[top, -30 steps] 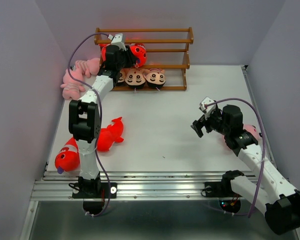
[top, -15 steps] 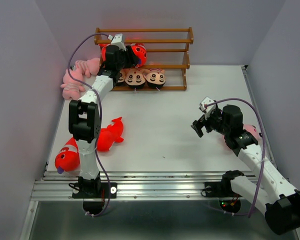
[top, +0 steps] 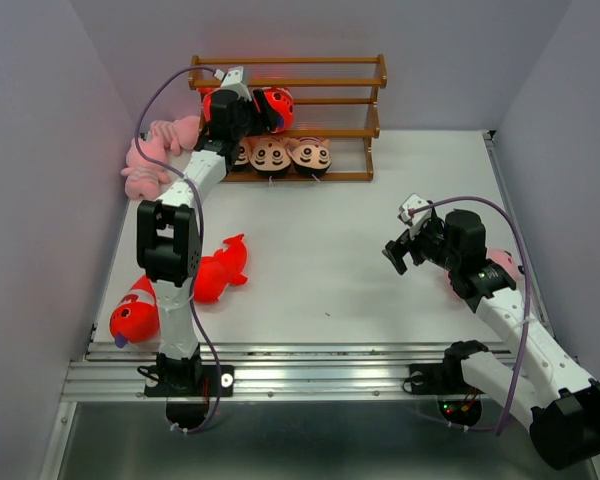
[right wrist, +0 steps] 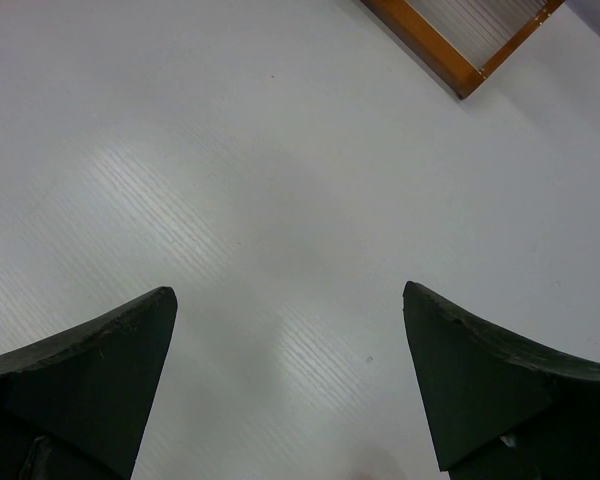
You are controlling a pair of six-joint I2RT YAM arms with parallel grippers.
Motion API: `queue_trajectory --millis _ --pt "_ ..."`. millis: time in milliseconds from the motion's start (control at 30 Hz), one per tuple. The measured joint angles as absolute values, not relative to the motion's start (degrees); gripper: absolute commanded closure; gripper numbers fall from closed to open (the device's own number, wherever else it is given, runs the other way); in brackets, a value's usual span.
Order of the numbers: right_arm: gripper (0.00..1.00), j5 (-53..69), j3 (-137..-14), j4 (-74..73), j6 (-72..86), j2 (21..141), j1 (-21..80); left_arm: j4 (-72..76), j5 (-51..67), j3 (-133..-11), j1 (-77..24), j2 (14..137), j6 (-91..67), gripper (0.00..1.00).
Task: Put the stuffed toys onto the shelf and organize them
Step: Place the stuffed toy onto shelf
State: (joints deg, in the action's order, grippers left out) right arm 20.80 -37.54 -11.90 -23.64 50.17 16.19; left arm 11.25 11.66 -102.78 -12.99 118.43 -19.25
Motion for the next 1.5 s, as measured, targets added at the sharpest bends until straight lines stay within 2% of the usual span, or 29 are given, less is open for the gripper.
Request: queue_trajectory --millis 100,167,667,967,1267,1400,1500 --pt "0.00 20.78 -37.54 -11.90 -23.77 50.17 16.19 11.25 11.97 -102.78 -12.99 118.15 -19.62 0.31" --pt "0.00 20.78 -37.54 -11.90 -23.77 50.19 16.19 11.27 12.16 -102.76 -12.97 117.86 -19.90 0.26" --pt "0.00 20.71 -37.52 -11.90 -23.79 50.28 16.19 12.60 13.98 -101.51 -12.27 112.66 -21.12 0.26" --pt "0.00 20.56 -37.50 -11.90 -23.86 50.28 16.19 12.23 14.96 -96.55 -12.25 108.44 -20.36 0.26" --pt "0.00 20.80 -37.50 -11.92 -24.67 50.26 16.19 9.89 14.85 -88.73 -12.25 97.23 -16.64 0.26" --pt "0.00 23.40 -37.50 -13.02 -27.22 50.26 16.19 6.92 13.80 -85.14 -12.25 88.82 -14.76 0.25" --pt "0.00 27.59 -37.54 -16.21 -29.87 50.30 16.19 5.91 11.99 -76.34 -12.10 79.13 -14.50 0.25"
